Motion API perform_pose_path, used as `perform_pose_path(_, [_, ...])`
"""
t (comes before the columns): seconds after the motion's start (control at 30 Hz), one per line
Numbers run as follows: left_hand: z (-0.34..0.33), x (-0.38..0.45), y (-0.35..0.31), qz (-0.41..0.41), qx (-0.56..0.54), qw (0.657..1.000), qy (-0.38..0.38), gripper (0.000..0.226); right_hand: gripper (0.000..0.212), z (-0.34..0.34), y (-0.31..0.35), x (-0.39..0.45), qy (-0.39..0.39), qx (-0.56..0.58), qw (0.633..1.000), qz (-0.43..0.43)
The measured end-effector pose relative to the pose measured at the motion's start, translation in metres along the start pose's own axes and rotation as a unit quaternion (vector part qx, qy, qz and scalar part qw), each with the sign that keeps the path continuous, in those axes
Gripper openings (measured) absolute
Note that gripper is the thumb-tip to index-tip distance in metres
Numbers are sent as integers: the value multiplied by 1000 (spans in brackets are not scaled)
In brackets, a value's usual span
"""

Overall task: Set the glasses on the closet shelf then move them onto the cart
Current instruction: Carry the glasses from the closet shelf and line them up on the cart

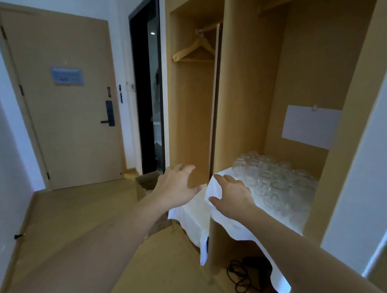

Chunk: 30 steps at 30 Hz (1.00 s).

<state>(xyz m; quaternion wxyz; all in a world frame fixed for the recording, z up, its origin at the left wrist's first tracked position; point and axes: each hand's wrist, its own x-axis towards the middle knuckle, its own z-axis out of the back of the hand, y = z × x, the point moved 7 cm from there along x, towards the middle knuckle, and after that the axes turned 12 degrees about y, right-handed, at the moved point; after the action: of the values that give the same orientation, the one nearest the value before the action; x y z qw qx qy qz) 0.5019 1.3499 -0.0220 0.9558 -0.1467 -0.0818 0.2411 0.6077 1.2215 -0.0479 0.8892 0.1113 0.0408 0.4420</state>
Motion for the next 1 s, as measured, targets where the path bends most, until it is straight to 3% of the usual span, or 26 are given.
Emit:
perform_pose_path(0.4, [-30, 81, -5, -64, -15, 996, 54, 67, 64, -14, -40, 57, 6, -4, 998, -65])
perform_pose_path(0.67, [-45, 169, -21, -91, 2, 994, 55, 54, 70, -15, -98, 133, -18, 25, 996, -84])
perform_pose_path(1.0, [-79, 293, -54, -121, 14, 989, 86, 61, 65, -11, -180, 223, -17, 51, 992, -117])
